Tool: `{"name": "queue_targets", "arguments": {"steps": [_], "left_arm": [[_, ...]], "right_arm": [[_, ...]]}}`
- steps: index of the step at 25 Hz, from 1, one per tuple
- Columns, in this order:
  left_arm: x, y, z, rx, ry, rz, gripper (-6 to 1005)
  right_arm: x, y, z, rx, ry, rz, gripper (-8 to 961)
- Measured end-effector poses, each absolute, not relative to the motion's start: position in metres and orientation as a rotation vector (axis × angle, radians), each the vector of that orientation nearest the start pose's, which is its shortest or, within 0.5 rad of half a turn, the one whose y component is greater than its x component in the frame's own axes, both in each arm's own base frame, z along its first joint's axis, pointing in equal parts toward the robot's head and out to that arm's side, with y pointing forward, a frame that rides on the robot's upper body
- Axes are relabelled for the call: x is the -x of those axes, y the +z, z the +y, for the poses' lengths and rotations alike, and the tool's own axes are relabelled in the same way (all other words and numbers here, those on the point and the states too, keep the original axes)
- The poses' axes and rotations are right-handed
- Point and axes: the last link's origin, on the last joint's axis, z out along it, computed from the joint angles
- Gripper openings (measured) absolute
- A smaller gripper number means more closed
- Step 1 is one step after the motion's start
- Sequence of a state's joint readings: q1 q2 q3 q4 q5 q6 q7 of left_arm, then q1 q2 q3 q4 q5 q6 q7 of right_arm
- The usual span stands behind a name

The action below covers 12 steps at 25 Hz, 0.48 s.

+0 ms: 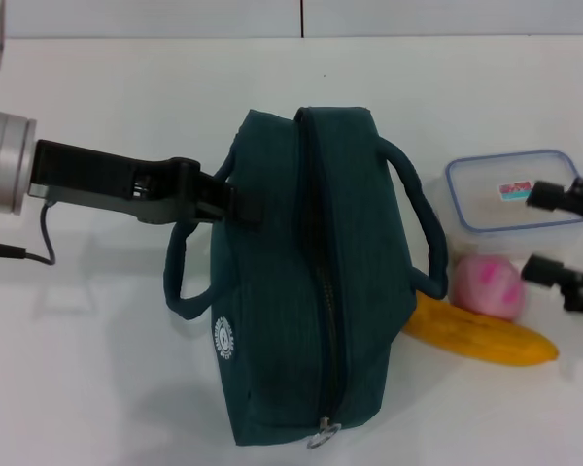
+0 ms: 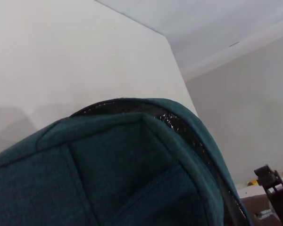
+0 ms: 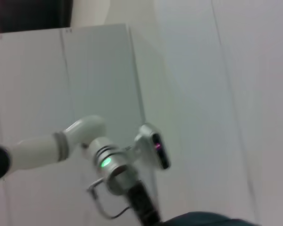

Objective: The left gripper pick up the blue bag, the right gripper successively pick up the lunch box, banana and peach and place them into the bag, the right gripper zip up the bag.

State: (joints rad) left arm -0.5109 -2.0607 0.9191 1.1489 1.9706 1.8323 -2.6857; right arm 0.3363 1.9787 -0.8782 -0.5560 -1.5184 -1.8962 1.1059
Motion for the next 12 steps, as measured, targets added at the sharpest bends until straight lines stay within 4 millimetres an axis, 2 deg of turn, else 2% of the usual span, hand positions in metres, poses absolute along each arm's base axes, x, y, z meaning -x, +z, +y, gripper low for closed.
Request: {"name": "queue_targets", "arguments": {"steps": [5,12], "left_arm": [[0.19,0.044,0.32,2.646,-0.565,-1.842,61],[0.192,0.038,0.321,2.69,-0.654,-1.833,61]], "right_arm": [[-0.281,0.046,0.268,2.425,1.301,0.418,813],[-0.313,0.055,0.273,1.947,1.435,0.723,812]]}}
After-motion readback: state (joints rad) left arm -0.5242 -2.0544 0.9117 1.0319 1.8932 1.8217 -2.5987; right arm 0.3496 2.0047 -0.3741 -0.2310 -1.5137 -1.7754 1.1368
